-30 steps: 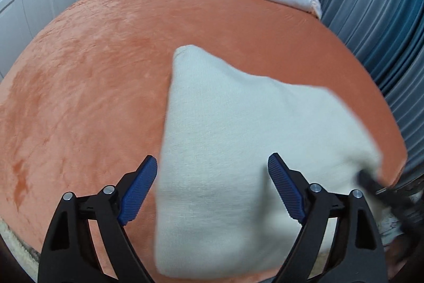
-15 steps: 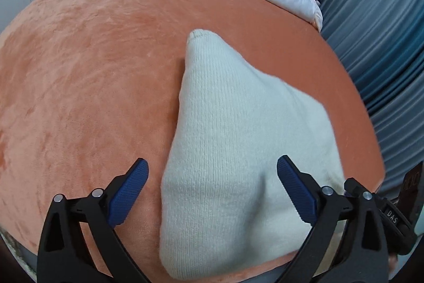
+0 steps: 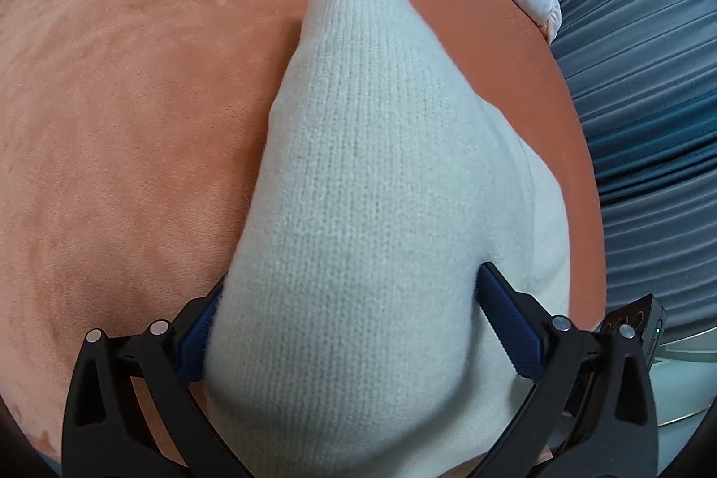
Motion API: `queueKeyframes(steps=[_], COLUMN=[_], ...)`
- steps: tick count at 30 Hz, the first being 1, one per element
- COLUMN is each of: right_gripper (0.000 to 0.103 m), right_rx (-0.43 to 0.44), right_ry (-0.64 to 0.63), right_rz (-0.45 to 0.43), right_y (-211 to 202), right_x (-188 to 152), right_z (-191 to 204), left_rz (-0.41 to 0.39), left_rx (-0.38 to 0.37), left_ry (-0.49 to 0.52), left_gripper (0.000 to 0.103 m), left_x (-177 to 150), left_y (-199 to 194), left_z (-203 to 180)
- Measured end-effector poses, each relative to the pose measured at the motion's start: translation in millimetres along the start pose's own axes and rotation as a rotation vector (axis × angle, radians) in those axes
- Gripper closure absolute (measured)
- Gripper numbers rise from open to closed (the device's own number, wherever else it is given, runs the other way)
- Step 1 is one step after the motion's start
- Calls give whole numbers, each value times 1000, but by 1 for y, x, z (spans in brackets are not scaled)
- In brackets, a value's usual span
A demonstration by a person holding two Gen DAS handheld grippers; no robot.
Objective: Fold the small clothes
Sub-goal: 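Grasp the folded cardigan end with the right gripper while the left gripper grasps beside it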
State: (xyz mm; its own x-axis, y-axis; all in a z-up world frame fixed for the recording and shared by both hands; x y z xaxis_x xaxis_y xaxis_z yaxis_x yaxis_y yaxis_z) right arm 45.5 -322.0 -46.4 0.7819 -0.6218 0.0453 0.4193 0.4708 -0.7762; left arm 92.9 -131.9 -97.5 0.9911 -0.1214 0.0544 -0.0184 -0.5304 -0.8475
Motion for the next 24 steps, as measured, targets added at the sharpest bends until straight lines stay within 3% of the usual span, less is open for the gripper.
queueKeyframes(steps=[1, 3, 6, 13, 17, 18, 21, 24], right_gripper=[41, 62, 68, 68, 63, 61, 52, 56], right_rx=[-2, -2, -1, 8, 0, 13, 5, -30], right_ry=[-2, -20, -39, -29, 16, 34, 40, 23], right_rz=[-4, -21, -42, -1, 49, 46, 34, 34], right_y=[-2, -12, -29, -59, -46, -44, -40, -36], right_x=[-2, -6, -12, -66, -98, -100, -93, -90], right_z=[1, 7, 18, 24, -1, -5, -5, -2], left_rz=[-3, -7, -12, 67, 124, 123, 109, 117], left_rx=[6, 23, 42, 5, 29, 24, -13, -3], left_ry=[-1, 15, 57, 78, 69, 69, 53, 52], left_gripper=[9, 18, 29, 32, 24, 19, 17, 21], left_x=[-1, -2, -8, -56, -85, -87, -80, -70], left_y=[-3, -10, -25, -55, -38, -35, -32, -32], left_z=[-2, -7, -16, -10, 15, 19, 24, 20])
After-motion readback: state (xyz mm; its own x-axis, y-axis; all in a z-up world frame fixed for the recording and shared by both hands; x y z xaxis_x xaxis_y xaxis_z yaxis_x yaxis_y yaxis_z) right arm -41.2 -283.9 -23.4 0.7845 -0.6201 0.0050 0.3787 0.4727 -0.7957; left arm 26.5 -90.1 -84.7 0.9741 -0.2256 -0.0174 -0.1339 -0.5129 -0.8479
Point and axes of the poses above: each gripper's, at about its wrist camera, not at the fingertips, and y roughly the way its jaws point, z to its left, x to its top, the point moved 4 cm from there along y, roughly the way its jaws point, and after that the axes turned 12 degrees about z, right-handed, at the moved point
